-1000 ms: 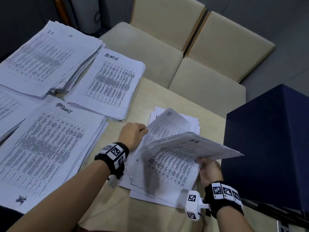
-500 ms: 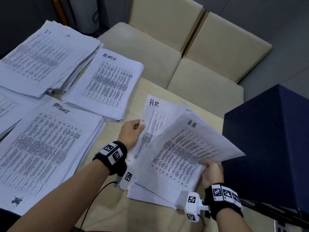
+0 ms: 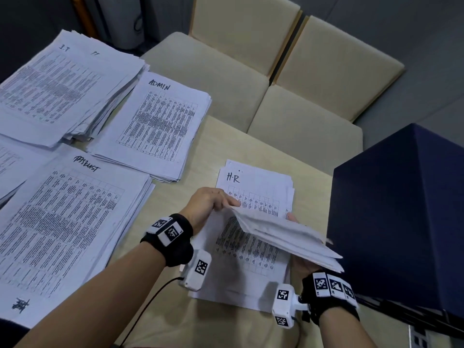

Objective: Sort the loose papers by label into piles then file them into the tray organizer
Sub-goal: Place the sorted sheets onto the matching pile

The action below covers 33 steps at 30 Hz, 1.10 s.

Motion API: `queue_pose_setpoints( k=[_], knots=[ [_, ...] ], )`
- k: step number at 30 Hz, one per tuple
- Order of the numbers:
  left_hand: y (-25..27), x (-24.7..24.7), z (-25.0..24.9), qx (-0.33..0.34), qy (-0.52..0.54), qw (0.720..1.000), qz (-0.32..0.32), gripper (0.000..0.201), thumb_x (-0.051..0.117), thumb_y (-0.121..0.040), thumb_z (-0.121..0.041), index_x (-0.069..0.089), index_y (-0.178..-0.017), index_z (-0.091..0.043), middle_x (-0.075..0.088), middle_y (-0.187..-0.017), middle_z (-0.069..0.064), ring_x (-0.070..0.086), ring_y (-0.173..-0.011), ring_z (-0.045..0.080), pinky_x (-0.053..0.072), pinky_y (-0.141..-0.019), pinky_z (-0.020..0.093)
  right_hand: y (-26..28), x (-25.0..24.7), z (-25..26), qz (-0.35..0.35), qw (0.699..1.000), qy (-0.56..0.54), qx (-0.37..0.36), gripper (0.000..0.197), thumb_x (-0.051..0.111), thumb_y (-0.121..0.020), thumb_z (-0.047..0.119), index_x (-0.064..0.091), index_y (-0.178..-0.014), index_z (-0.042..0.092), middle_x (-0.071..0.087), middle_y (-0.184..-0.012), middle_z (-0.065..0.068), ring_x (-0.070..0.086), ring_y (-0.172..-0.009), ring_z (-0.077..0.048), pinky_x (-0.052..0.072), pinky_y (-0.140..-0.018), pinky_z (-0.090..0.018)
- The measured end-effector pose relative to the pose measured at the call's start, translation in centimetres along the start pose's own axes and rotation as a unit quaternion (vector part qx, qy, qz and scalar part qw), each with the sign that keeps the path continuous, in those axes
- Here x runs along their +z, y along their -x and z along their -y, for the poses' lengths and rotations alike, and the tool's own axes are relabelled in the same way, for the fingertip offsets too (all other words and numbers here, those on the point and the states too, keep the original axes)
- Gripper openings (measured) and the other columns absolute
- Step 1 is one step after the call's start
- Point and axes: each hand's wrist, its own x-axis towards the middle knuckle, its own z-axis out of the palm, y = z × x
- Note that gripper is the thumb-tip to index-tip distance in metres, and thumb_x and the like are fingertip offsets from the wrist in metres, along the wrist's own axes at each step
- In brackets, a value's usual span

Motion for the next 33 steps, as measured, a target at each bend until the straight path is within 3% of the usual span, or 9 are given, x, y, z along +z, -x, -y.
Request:
queue_pose_setpoints(
  k=[4,6,8,15,18,22,26,29,33],
  knots=[
    [-1.3,-0.3,0.6,-0.019,-0.077,0.992,-0.097,0.028,0.041,-0.072,0.006,0.066,-0.069,-0.006,0.074,-0.099,0.016,0.068,-0.094,0.030,0.050,-0.076,0.032,0.1,-0.7,-0.3,-0.098,0.995,0.025,-0.002,0.031,0.043,-0.102,-0.001,0.060,-0.082,0.015,0.071,-0.065,0.004,0.066,-0.064,-0.011,0.055,-0.054,-0.018],
    [-2.0,-1.0,1.4,-0.003,-0.319,0.926,-0.203,0.012,0.053,-0.091,-0.018,0.065,-0.091,-0.012,0.070,-0.099,0.005,0.064,-0.089,0.025,0.050,-0.077,0.033,-0.1,-0.8,-0.3,-0.130,0.991,0.020,0.011,0.028,0.049,-0.094,-0.002,0.065,-0.077,0.014,0.070,-0.071,-0.005,0.068,-0.061,-0.019,0.056,-0.055,-0.024],
    [-2.5,-1.5,2.2,-0.023,-0.524,0.829,-0.192,0.029,0.060,-0.091,-0.041,0.061,-0.098,-0.014,0.065,-0.095,0.002,0.063,-0.087,0.025,0.053,-0.078,0.037,-0.4,-1.1,-0.5,-0.157,0.987,0.023,0.011,0.023,0.053,-0.086,0.000,0.070,-0.078,0.013,0.070,-0.075,-0.011,0.070,-0.062,-0.026,0.057,-0.062,-0.031],
    [-2.0,-0.9,1.9,0.037,-0.725,0.680,-0.107,0.031,0.048,-0.099,-0.039,0.067,-0.093,-0.015,0.068,-0.095,0.009,0.066,-0.087,0.031,0.043,-0.067,0.032,-0.4,-1.4,0.2,-0.206,0.977,0.049,-0.009,0.032,0.046,-0.088,-0.015,0.065,-0.086,0.011,0.071,-0.061,0.003,0.064,-0.071,-0.021,0.054,-0.052,-0.019],
    [-2.2,-1.4,1.2,0.089,-0.692,0.714,-0.056,0.037,0.049,-0.099,-0.039,0.061,-0.073,-0.016,0.066,-0.076,0.006,0.061,-0.071,0.028,0.041,-0.059,0.031,0.1,-1.3,0.2,-0.192,0.979,0.069,0.011,0.029,0.044,-0.092,-0.010,0.061,-0.081,0.012,0.068,-0.063,-0.001,0.063,-0.064,-0.018,0.055,-0.058,-0.022],
    [-2.1,-2.4,0.8,0.154,-0.530,0.833,0.016,0.019,0.061,-0.093,-0.014,0.080,-0.092,-0.017,0.077,-0.084,0.004,0.065,-0.071,0.020,0.043,-0.062,0.027,0.2,-1.7,0.5,-0.165,0.981,0.092,0.032,0.037,0.029,-0.108,0.006,0.062,-0.098,0.018,0.064,-0.093,0.003,0.060,-0.085,-0.012,0.049,-0.084,-0.032],
    [-1.6,-2.1,1.0,0.071,-0.297,0.950,0.062,0.033,0.063,-0.082,0.011,0.080,-0.099,-0.011,0.078,-0.093,0.005,0.070,-0.083,0.013,0.053,-0.079,0.025,0.3,-1.6,-0.3,-0.205,0.971,0.120,0.029,0.013,0.058,-0.096,0.004,0.068,-0.098,0.012,0.075,-0.082,-0.002,0.070,-0.076,-0.016,0.055,-0.086,-0.044],
    [-1.7,-1.4,1.2,0.032,-0.294,0.955,0.008,0.039,0.056,-0.080,0.014,0.076,-0.104,-0.010,0.076,-0.096,0.004,0.071,-0.088,0.017,0.053,-0.084,0.027,0.6,-1.5,-0.4,-0.227,0.968,0.110,0.019,0.032,0.056,-0.091,-0.006,0.076,-0.079,0.016,0.071,-0.061,0.008,0.067,-0.063,-0.013,0.056,-0.061,-0.024],
    [-1.7,-0.9,2.0,0.039,-0.481,0.868,-0.122,0.031,0.055,-0.082,-0.002,0.068,-0.107,-0.012,0.069,-0.105,0.004,0.064,-0.098,0.024,0.051,-0.087,0.033,1.0,-0.8,0.1,-0.254,0.962,0.094,0.023,0.013,0.060,-0.076,-0.005,0.068,-0.082,0.003,0.066,-0.072,-0.015,0.064,-0.064,-0.027,0.053,-0.062,-0.032]
  ],
)
